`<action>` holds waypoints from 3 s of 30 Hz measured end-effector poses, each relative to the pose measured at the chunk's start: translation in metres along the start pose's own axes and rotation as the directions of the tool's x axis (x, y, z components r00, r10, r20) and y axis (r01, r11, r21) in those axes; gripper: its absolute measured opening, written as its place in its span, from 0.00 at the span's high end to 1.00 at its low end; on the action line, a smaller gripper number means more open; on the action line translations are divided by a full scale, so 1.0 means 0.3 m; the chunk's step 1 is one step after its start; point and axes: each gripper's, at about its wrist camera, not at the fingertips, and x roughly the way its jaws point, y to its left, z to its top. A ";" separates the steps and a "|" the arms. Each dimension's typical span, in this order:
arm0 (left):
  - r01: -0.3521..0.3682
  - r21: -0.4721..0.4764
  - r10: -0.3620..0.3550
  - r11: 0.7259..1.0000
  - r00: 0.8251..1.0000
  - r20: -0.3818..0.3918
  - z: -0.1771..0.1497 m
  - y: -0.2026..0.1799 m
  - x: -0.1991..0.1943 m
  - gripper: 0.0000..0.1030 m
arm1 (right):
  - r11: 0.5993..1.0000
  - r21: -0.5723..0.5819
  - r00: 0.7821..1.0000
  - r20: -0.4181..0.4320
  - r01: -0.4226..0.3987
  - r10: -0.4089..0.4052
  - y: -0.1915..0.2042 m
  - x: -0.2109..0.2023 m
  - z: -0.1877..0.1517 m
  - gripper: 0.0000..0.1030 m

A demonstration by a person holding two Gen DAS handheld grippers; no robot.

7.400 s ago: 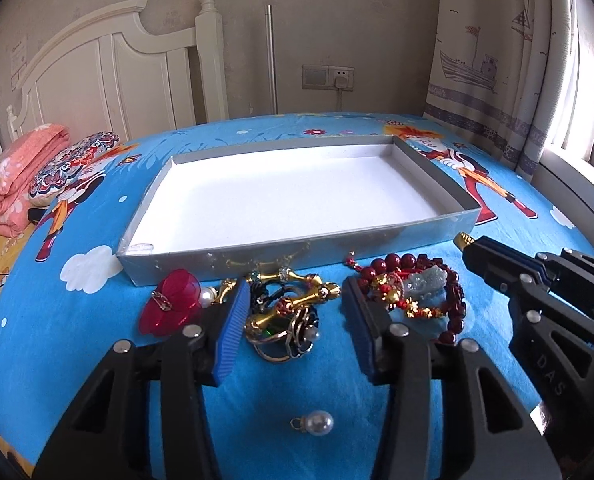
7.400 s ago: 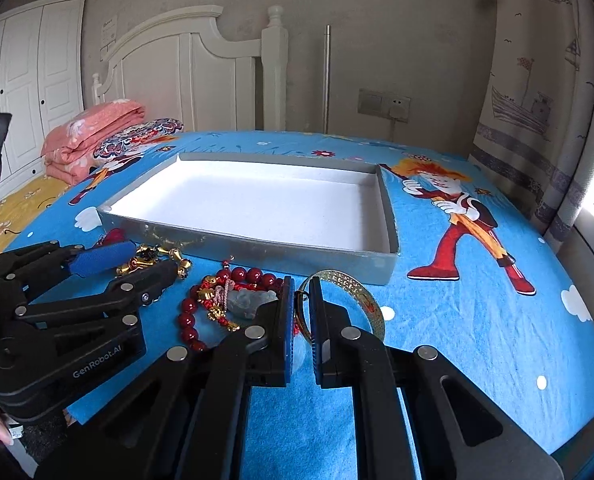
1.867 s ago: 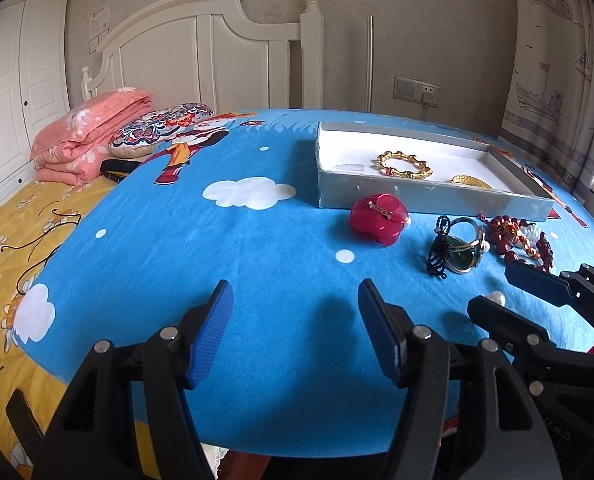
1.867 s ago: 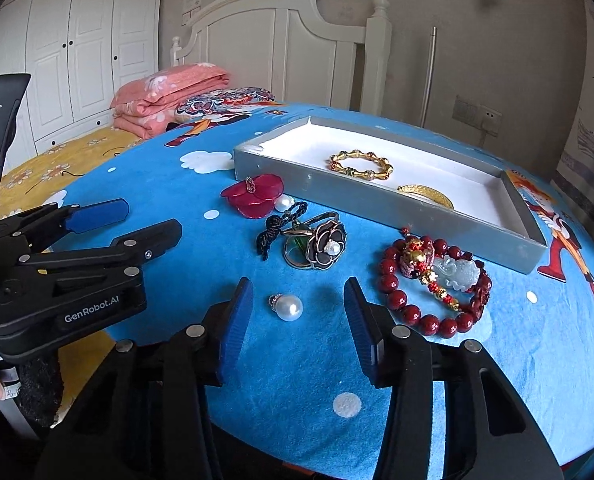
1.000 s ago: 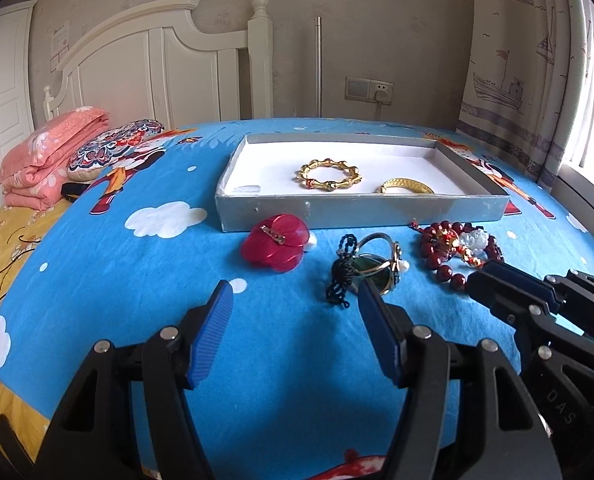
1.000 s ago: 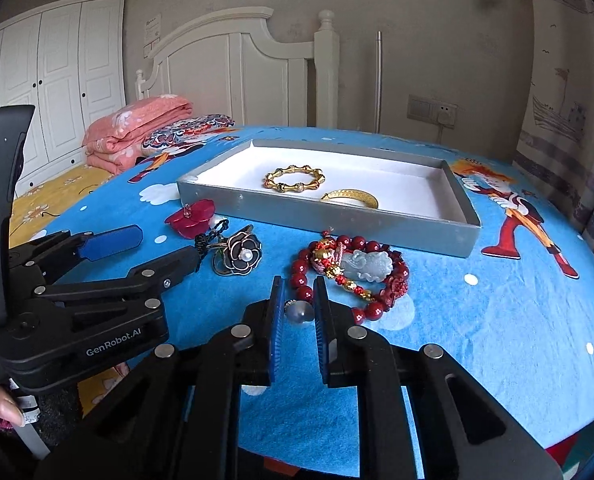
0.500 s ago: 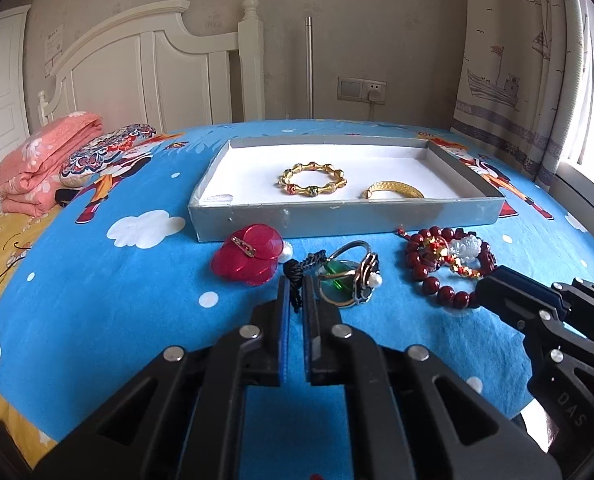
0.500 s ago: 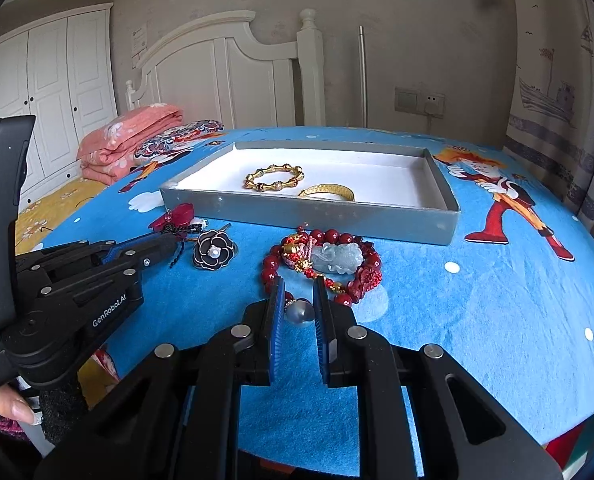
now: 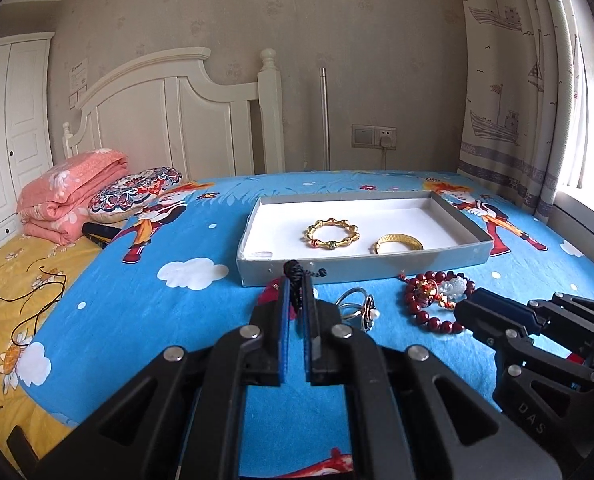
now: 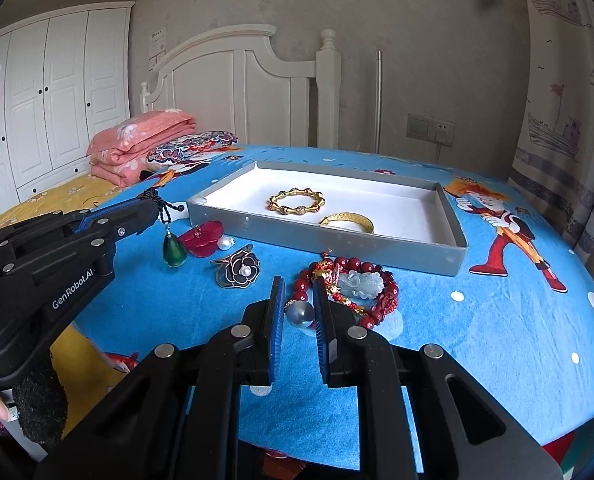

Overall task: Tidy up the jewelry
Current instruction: 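Carry the earring and pearl into the tray and open both tools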

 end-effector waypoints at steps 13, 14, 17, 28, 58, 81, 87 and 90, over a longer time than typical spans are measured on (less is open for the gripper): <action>0.006 -0.012 -0.006 1.000 0.999 -0.031 -0.042 -0.004 0.002 0.94 | 1.000 -0.001 1.000 0.015 0.018 -0.018 -0.004 -0.015 0.009 0.86; 0.007 -0.012 -0.008 1.000 1.000 -0.029 -0.043 -0.004 0.000 0.94 | 1.000 -0.001 1.000 0.015 0.020 -0.020 -0.004 -0.015 0.010 0.86; 0.012 -0.008 -0.012 1.000 1.000 -0.020 -0.038 -0.011 -0.010 0.94 | 1.000 0.000 1.000 0.017 0.023 -0.023 -0.006 -0.016 0.012 0.86; 0.008 -0.020 -0.008 1.000 1.000 -0.017 0.007 -0.012 0.000 0.94 | 0.999 0.028 0.999 0.008 0.046 -0.047 -0.041 0.010 0.043 0.86; -0.062 -0.004 0.062 0.998 0.994 -0.095 0.376 -0.034 0.444 0.94 | 0.986 0.077 0.983 -0.121 0.151 -0.141 -0.264 0.401 0.389 0.86; -0.108 -0.023 0.101 0.994 0.971 -0.218 0.309 0.032 0.599 0.55 | 0.984 0.073 0.967 -0.209 0.163 -0.144 -0.295 0.506 0.377 0.50; -0.091 -0.039 0.081 0.995 0.975 -0.205 0.315 0.037 0.557 0.34 | 0.988 0.071 0.974 -0.190 0.136 -0.120 -0.264 0.454 0.375 0.50; -0.092 -0.029 0.085 0.995 0.978 -0.190 0.310 0.043 0.525 0.25 | 0.989 0.072 0.976 -0.181 0.133 -0.118 -0.253 0.418 0.357 0.50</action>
